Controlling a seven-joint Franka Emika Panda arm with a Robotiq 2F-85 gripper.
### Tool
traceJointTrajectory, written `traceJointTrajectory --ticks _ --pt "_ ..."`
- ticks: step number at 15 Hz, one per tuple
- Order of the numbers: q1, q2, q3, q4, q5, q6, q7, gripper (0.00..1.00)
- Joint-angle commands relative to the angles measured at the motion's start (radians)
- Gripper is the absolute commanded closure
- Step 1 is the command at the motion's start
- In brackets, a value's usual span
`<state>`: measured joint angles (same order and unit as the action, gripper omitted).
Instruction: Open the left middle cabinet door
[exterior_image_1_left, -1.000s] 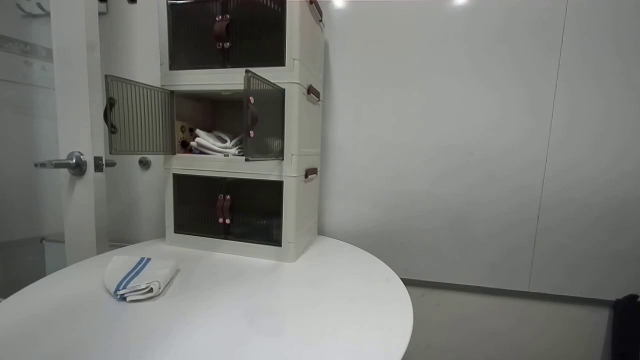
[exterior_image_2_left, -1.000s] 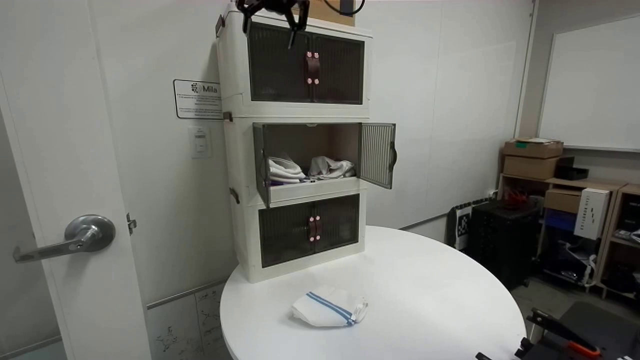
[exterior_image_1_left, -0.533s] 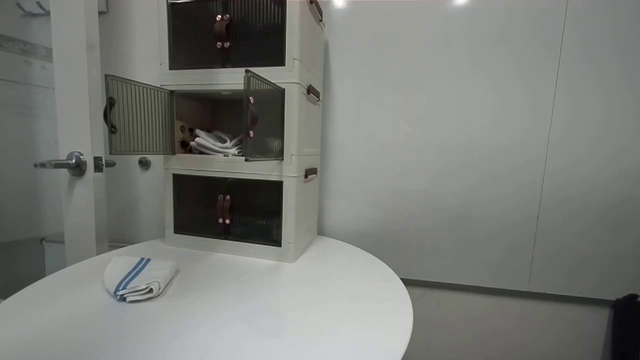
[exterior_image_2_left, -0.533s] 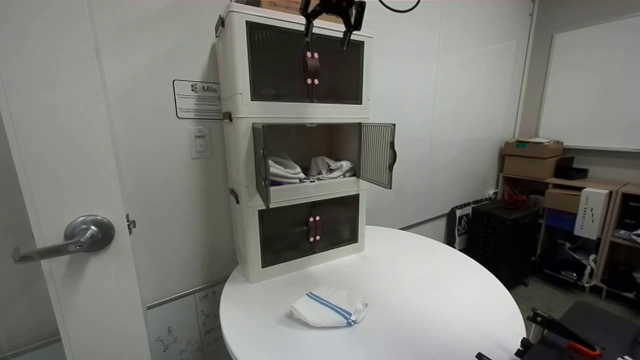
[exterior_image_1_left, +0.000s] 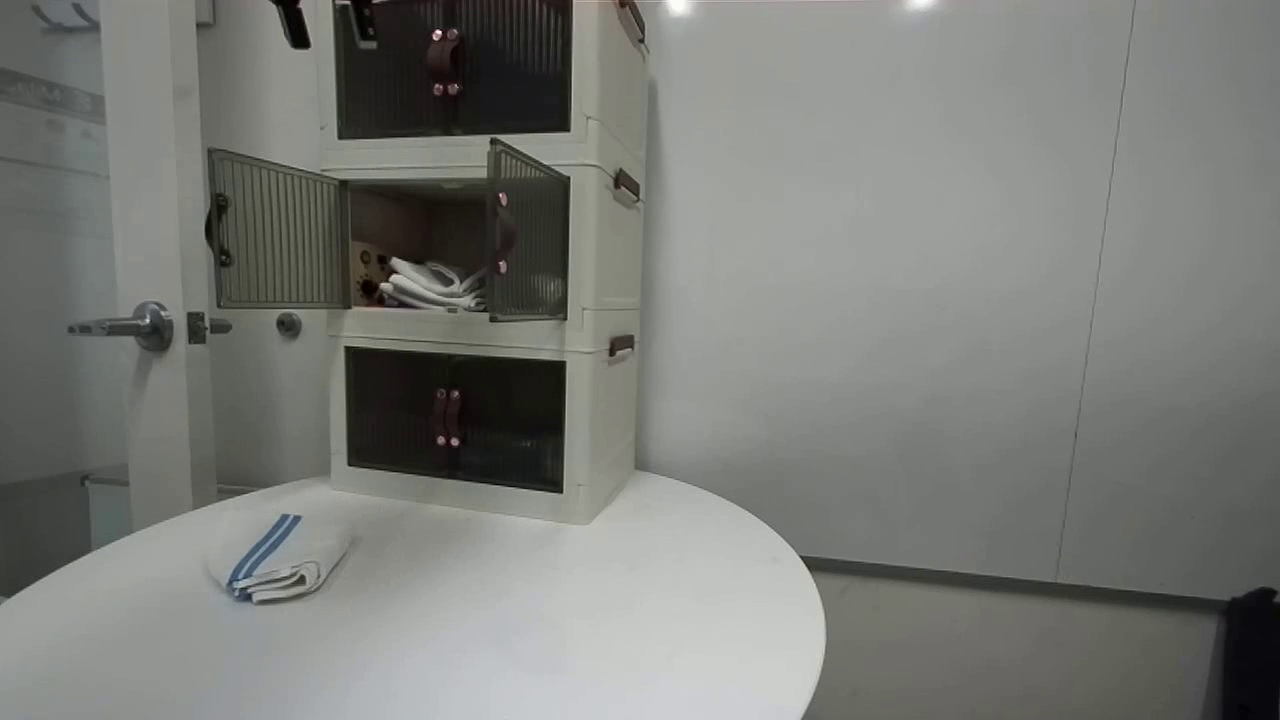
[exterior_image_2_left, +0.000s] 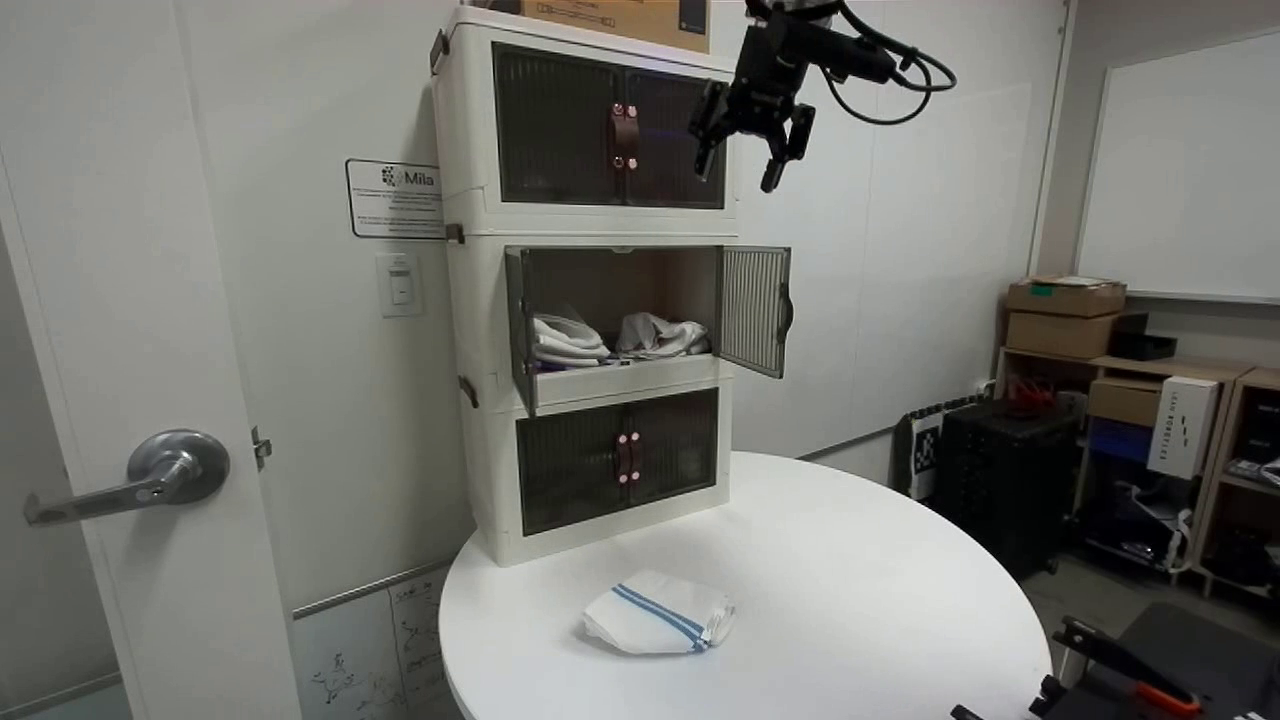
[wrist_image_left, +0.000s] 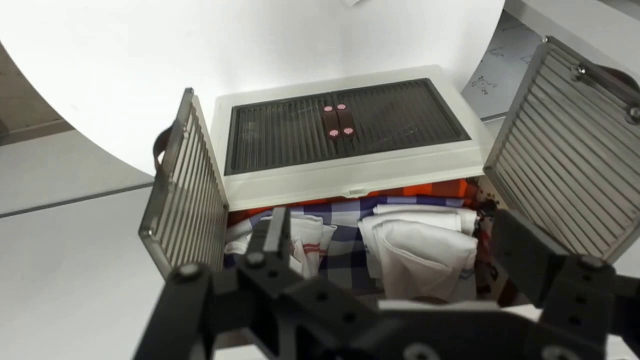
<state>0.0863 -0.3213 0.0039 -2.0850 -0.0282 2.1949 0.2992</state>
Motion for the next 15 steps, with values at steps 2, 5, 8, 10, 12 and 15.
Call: traceJointTrajectory --ticks 2,5,8,10,12,15 --pt "-0.013 -0.16 0.0 -0.318 0.079 0.167 -0.124 0.0" --pt "-0.005 -0.244 -0.003 -0.505 0.101 0.257 -0.198 0.0" --pt "-0.011 -0.346 0.0 -0.69 0.074 0.339 -0.261 0.0" --pt "-0.019 -0.267 0.012 -0.618 0.078 0.308 -0.231 0.0" --pt "-0.019 -0.291 0.012 -0.656 0.078 0.317 -0.232 0.0" --pt "-0.019 -0.281 0.013 -0.638 0.078 0.316 -0.232 0.0"
